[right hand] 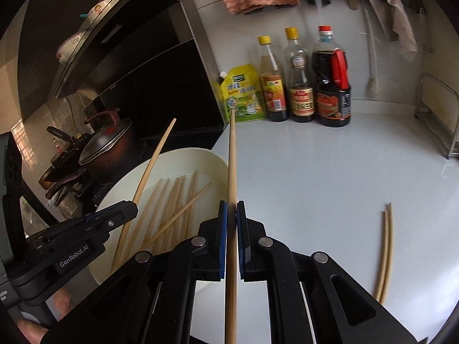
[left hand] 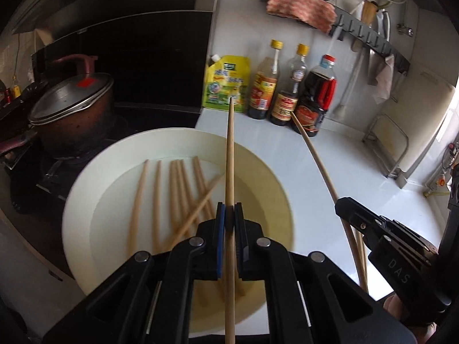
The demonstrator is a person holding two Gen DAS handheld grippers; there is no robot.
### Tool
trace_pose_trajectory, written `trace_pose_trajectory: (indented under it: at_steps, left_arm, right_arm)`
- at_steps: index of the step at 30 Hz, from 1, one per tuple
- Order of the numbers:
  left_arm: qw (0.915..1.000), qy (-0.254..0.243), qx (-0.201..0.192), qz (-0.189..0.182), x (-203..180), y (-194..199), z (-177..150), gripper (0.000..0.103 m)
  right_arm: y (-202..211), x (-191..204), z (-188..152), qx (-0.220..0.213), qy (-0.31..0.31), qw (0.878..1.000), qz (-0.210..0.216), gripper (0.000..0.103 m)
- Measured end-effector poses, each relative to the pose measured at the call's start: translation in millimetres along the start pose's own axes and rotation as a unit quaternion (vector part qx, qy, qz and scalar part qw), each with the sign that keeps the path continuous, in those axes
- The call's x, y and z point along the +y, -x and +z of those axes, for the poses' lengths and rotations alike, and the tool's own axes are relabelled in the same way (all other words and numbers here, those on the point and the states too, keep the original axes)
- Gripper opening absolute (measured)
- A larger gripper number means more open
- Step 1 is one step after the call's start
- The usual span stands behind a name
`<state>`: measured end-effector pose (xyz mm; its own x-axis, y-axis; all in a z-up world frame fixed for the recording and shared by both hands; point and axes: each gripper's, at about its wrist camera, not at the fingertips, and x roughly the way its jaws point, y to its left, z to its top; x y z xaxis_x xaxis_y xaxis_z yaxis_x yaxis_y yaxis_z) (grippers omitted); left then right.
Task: Organize utensils
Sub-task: 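Carry both held chopsticks over the white basin with both tools, then open both tools to drop the chopsticks into the basin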
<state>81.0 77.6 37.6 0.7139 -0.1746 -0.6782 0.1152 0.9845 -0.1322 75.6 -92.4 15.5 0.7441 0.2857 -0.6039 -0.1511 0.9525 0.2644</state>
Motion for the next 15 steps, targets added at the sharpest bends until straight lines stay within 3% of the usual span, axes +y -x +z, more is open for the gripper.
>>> trace_pose_trajectory:
  at_steps: [5, 15]
  left_arm:
    - [0.9994, 0.001, 0.004, 0.034, 34.2, -10.1, 3.0, 0.007]
    - [0.9979, 0.025, 0.052, 0.031, 59.2, -46.6, -5.5, 0.008]
  right_arm:
    - [-43.7, 43.5, 1.7, 0.044, 0.036, 0.998, 0.023, 0.006]
    - [-97.2, 61.6, -5.0, 0.112, 0.033, 0.993, 0.031, 0.006]
